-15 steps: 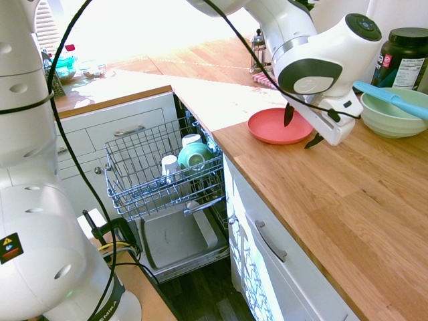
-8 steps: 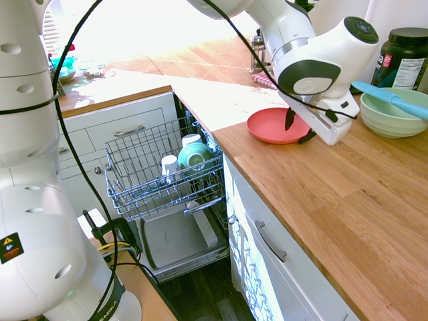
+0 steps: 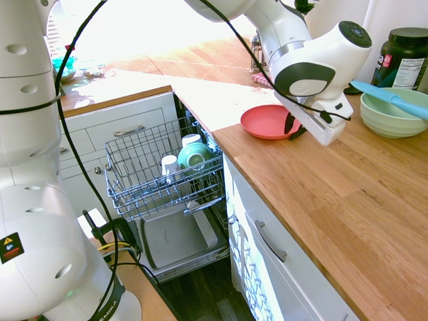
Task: Put the plate in the dishwasher
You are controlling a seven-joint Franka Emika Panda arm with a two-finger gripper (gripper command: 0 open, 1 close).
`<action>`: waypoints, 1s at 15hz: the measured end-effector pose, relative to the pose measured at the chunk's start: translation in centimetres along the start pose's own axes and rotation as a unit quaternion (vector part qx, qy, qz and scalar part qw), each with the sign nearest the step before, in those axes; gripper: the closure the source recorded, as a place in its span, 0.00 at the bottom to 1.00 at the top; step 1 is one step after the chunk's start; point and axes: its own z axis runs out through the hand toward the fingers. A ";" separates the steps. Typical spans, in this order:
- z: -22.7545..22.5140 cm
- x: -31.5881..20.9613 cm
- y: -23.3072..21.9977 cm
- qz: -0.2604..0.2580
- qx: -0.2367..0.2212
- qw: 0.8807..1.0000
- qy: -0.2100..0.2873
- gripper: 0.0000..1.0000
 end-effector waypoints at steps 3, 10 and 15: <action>-0.6 -0.3 -1.5 -0.007 0.003 1.000 -0.003 1.00; -14.0 -3.1 -11.8 -0.102 -0.087 0.987 0.086 1.00; -12.7 -24.0 -24.7 -0.245 -0.166 0.943 0.153 1.00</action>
